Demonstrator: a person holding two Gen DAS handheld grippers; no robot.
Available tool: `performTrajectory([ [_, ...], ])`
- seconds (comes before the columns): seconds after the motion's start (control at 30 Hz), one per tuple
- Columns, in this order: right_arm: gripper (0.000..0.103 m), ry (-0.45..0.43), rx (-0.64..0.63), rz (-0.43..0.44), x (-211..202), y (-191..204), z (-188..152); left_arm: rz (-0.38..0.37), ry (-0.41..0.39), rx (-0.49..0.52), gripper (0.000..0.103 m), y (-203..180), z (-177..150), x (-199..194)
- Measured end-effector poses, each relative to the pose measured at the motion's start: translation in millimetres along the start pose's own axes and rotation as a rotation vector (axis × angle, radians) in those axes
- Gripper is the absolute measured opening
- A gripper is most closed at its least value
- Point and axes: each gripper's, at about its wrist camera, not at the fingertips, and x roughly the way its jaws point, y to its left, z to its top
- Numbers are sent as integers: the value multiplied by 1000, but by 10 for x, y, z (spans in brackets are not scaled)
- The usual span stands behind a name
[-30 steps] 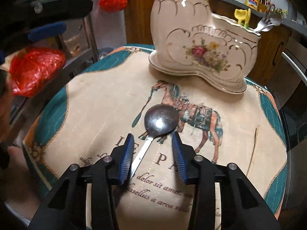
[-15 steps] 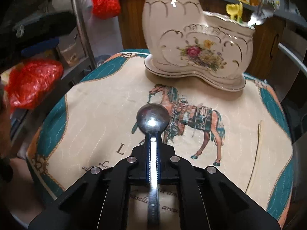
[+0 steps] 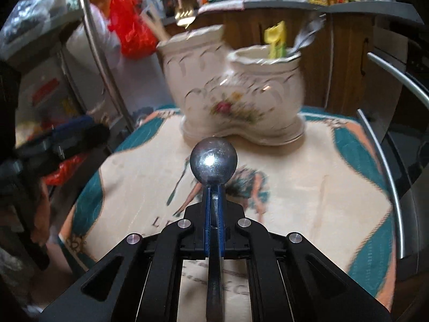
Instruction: Organize utensils
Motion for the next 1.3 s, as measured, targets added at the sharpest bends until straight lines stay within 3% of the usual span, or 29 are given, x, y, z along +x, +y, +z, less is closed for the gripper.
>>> performTrajectory([
  [0.37, 6, -76, 85, -10, -349, -416, 77, -91, 161, 75, 96, -454, -177, 364],
  [0.43, 1, -88, 106, -12, -412, -511, 73, -139, 213, 92, 90, -643, -219, 465],
  [0.6, 1, -124, 118, -71, -528, -696, 41, -221, 296, 155, 80, -1114, -319, 655],
  [0.67, 1, -115, 120, -81, -520, -747, 15, -226, 306, 165, 74, -1211, -324, 700],
  [0.97, 2, 32, 150, -16, -297, -994, -95, -227, 348, 137, 73, -1288, -349, 874],
  [1.03, 10, 61, 149, -17, -237, -991, -114, -215, 351, 147, 73, -1292, -359, 886],
  [1.3, 13, 82, 64, -32, -57, -809, -37, -217, 363, 110, 73, -1104, -375, 851],
])
